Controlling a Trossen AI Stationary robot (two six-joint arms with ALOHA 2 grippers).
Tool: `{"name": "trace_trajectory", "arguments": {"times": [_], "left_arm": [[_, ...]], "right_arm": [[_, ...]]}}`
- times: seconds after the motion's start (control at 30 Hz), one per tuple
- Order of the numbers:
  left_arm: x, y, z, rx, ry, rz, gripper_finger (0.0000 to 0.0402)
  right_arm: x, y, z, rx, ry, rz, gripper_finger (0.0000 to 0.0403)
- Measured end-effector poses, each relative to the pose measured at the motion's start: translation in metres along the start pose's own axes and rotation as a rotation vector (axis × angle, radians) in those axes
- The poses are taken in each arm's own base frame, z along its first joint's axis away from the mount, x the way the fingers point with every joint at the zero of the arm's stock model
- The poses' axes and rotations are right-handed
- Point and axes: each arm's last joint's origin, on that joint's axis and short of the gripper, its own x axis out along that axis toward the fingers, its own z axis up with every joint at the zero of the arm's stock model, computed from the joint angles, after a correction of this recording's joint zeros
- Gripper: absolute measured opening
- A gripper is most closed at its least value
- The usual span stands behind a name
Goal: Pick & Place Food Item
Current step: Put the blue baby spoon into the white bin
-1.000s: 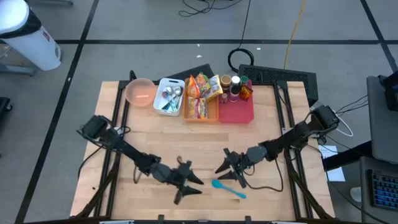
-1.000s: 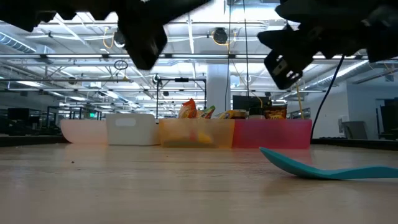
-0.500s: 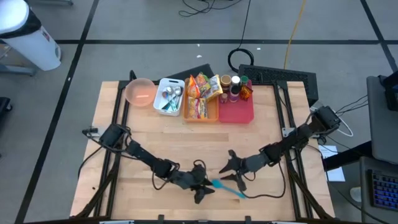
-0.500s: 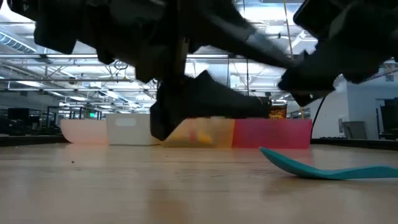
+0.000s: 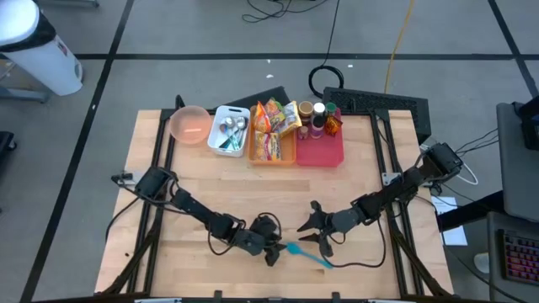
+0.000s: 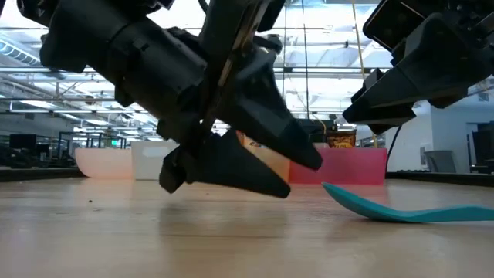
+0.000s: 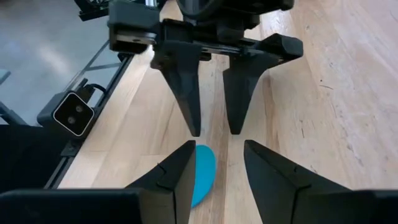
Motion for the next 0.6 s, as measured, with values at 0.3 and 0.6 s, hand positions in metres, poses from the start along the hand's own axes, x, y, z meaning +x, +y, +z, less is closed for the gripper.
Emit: {"name": "trace_trajectory", "arguments": {"times": [0.3,0.6], "left_arm": [[0.011,0.002,-0.008,-0.016,0.005,-0.074,0.0198],[0.017,0.002,-0.007,-0.039,0.032,-0.126,0.0198]], "right_arm": [[0.0,0.0,0.001,0.002,-0.009,0.002,0.0128],[0.0,0.0,0.001,0.002,-0.01,0.001,0.0128]]}}
